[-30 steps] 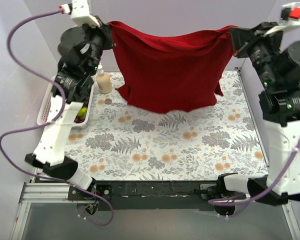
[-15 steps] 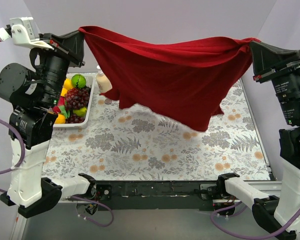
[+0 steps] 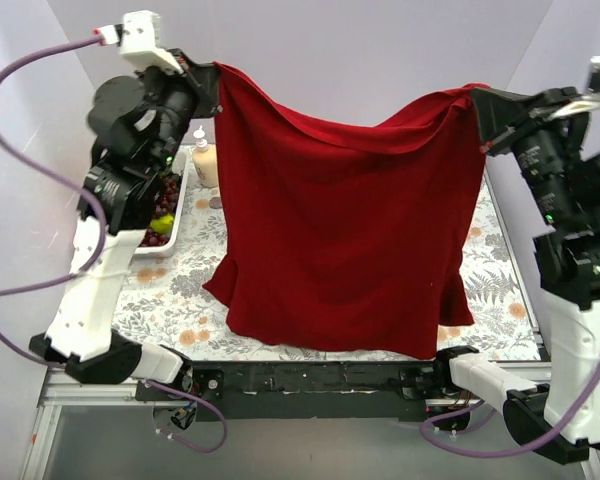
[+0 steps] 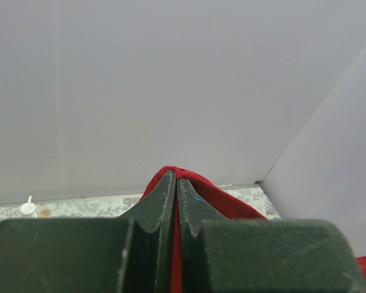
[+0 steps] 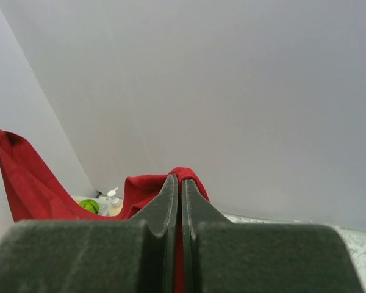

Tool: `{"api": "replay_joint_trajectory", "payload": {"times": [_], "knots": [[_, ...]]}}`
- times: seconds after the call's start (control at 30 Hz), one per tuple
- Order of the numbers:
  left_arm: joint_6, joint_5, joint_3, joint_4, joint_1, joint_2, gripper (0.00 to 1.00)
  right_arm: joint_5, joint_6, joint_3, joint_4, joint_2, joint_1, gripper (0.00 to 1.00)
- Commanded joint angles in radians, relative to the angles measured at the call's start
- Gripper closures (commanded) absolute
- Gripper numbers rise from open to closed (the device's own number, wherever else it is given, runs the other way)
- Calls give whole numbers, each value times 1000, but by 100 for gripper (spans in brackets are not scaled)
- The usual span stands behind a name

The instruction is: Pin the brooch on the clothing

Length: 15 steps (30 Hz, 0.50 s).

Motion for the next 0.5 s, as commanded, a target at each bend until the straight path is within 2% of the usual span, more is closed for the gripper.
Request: {"api": "replay_joint_trajectory", "payload": {"times": [0.0, 0.07, 0.17, 0.33, 0.47], "knots": [[-13, -33, 17, -8, 2, 79, 100, 36, -13, -70, 80, 78, -4, 99], [-26, -35, 37, 4, 2, 133, 100, 40, -13, -65, 92, 140, -5, 99], [-19, -42, 80, 21, 2, 190, 100, 48, -22, 25, 62, 252, -4, 99], [0, -91, 324, 6, 2, 360, 100, 63, -31, 278, 69, 420, -5, 99], [20, -139, 399, 85, 2, 396, 100, 50, -19, 433, 115, 503, -10, 99]]}}
